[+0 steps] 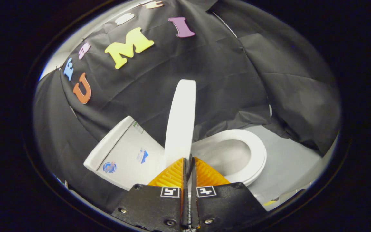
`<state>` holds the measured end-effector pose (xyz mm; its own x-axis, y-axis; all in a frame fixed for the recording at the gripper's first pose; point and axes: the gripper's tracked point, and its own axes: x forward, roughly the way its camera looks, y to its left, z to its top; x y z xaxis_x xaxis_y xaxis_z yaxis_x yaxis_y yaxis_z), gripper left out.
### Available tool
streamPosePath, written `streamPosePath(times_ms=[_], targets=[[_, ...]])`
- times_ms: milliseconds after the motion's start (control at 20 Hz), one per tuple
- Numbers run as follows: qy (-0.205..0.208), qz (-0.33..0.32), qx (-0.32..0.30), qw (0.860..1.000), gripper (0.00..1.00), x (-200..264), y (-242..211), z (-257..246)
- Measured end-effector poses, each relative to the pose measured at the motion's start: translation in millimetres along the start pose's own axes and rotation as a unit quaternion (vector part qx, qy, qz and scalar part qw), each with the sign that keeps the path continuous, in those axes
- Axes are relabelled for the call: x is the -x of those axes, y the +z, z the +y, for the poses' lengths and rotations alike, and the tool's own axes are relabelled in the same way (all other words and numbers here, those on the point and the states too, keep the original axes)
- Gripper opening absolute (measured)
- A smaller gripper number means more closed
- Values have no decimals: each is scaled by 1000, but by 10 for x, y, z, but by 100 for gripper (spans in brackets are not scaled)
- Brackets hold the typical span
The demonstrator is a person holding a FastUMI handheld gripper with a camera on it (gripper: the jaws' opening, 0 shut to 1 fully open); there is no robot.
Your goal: Open the toilet lid.
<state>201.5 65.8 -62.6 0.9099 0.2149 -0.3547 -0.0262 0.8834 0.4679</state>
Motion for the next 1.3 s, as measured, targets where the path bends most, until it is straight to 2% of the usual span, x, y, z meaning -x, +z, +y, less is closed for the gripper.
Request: streamPosePath(times_ms=[700, 1300], targets=[[-16, -13, 73, 997, 8, 7, 22, 443], [-12, -15, 127, 992, 10, 9, 7, 847]])
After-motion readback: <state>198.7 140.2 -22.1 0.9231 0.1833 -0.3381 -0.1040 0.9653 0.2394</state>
